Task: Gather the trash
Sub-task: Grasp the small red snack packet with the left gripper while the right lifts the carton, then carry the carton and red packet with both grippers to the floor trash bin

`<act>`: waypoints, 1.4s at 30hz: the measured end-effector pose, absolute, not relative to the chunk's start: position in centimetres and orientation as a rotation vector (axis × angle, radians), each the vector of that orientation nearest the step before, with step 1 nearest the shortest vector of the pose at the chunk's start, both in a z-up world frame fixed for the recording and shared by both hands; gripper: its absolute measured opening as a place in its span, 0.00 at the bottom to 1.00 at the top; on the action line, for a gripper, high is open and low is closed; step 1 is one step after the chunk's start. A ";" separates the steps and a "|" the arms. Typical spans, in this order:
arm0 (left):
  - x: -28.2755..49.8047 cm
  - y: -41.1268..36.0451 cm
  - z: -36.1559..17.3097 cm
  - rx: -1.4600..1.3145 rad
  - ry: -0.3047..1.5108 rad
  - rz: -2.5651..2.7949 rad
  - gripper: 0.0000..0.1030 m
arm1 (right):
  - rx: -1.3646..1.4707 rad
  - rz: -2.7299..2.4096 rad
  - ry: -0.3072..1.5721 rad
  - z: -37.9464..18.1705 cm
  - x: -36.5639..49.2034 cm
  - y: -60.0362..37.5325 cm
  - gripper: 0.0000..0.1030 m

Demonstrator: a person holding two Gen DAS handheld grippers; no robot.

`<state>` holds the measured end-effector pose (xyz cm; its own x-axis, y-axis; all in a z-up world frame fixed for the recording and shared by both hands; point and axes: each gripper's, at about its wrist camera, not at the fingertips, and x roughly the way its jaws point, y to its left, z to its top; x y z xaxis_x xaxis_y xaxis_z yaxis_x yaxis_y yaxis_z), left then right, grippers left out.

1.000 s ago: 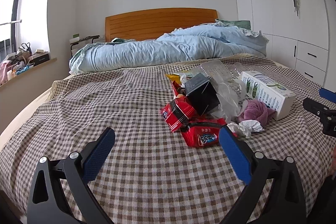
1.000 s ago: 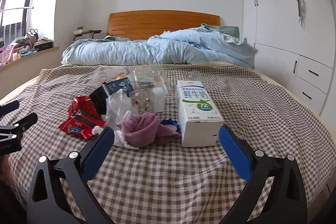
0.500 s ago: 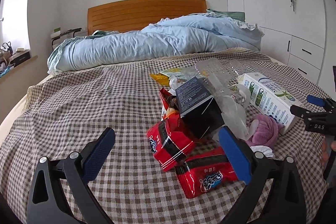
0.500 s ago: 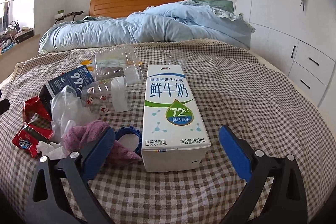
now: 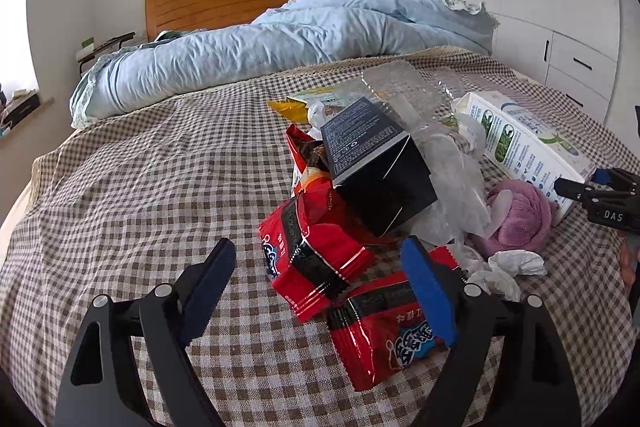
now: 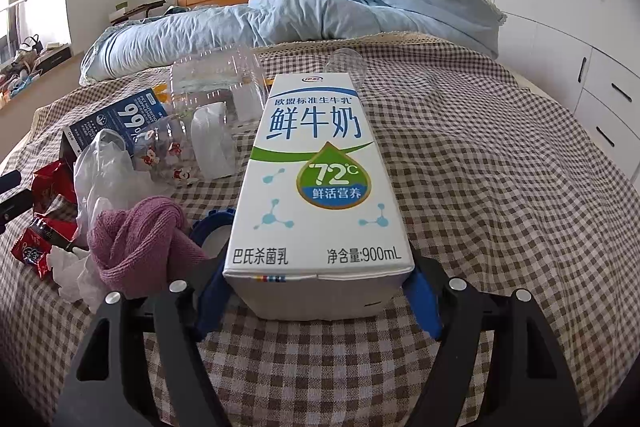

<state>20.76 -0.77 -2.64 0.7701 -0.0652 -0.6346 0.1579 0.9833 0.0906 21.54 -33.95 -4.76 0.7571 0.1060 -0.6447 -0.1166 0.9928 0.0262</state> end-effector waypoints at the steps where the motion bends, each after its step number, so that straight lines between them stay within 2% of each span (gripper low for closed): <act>1: 21.1 -0.9 -2.8 0.150 0.697 -0.118 0.76 | -0.012 0.114 0.713 -4.9 21.7 -34.0 0.71; 4: 22.3 -1.0 -3.1 0.143 0.741 -0.105 0.62 | 0.019 0.109 0.734 -5.3 22.1 -34.6 0.71; 6: 23.0 -0.9 -3.3 0.139 0.781 -0.097 0.42 | 0.043 0.103 0.722 -5.1 21.9 -35.1 0.71; 8: 22.9 -0.7 -3.4 0.133 0.792 -0.090 0.31 | 0.073 0.097 0.690 -4.5 21.3 -35.6 0.70; 14: 20.8 0.6 -0.9 0.117 0.707 -0.046 0.16 | 0.083 0.044 0.567 -1.5 18.9 -36.3 0.68; 22: 17.3 1.2 4.0 0.052 0.560 -0.038 0.11 | 0.045 0.030 0.432 2.8 14.3 -36.4 0.68; 30: 13.1 -4.4 7.3 0.057 0.481 -0.211 0.10 | -0.018 -0.053 0.373 7.2 4.6 -40.8 0.68; 36: 9.6 -11.4 8.4 0.118 0.445 -0.406 0.10 | -0.067 -0.220 0.414 8.5 -5.2 -46.7 0.68; 42: 6.1 -19.2 8.0 0.157 0.464 -0.618 0.10 | -0.109 -0.395 0.555 6.2 -14.0 -51.9 0.68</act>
<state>6.06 -19.24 7.95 0.7162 -0.5218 -0.4634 0.5908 0.8068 0.0045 -13.97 -51.86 6.17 0.7767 -0.3935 -0.4917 0.3354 0.9193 -0.2059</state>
